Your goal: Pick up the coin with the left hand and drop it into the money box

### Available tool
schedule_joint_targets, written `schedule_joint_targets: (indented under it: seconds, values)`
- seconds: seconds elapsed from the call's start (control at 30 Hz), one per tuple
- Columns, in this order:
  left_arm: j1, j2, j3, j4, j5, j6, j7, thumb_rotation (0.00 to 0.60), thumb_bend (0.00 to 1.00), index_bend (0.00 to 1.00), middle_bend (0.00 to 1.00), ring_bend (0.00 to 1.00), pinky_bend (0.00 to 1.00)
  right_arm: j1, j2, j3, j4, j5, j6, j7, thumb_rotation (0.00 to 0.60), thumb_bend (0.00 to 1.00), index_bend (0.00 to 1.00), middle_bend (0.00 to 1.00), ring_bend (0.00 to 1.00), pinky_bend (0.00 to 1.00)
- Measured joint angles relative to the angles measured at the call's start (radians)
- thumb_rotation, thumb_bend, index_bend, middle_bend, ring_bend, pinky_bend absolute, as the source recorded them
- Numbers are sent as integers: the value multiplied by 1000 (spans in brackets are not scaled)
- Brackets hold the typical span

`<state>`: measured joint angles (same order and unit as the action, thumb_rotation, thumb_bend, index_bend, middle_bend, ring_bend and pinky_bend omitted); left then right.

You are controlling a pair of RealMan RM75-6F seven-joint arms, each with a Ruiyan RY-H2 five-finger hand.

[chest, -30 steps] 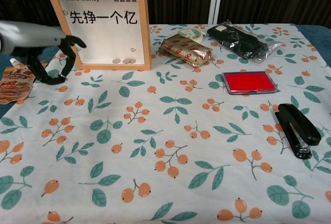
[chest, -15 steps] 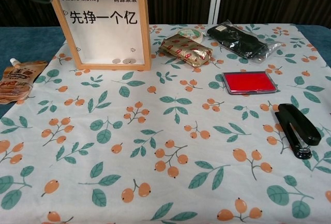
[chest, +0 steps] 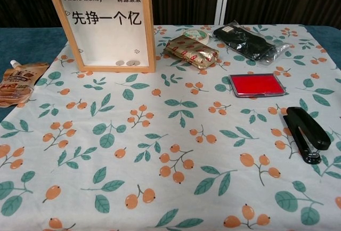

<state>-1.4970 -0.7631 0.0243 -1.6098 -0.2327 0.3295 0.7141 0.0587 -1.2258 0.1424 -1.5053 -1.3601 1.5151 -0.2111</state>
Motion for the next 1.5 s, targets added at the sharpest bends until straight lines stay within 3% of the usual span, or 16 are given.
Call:
schedule_joint_targets:
  seconds: [0.23,0.4,0.7,0.83,0.97,1.27,1.5]
  values:
    - [-133,-111,227,248,-72,-193,-64,600,650,652,20,0,0,4,-22,6,34,21,1,-45,600,302,0,0,0,0]
    - [-189,-188,355,415,-65,-364,-220,600,683,659,24,0,0,7,-40,8,59,32,-2,-71,600,302,0,0,0,0]
    - [-221,-329,461,721,100,-598,-585,600,707,660,25,0,0,5,-53,20,84,48,12,-92,600,302,0,0,0,0]
    - [-216,-387,471,818,203,-662,-697,600,707,663,27,0,0,5,-54,23,91,53,11,-93,600,302,0,0,0,0]
    - [-202,-429,448,890,296,-702,-769,600,707,667,31,0,0,5,-54,26,96,56,13,-94,600,301,0,0,0,0]
    - [-174,-489,347,964,506,-722,-857,600,707,675,35,0,0,2,-53,32,106,66,16,-92,600,302,0,0,0,0]
    - [-141,-516,234,970,633,-672,-890,600,707,676,34,0,0,1,-51,36,110,68,18,-85,600,302,0,0,0,0]
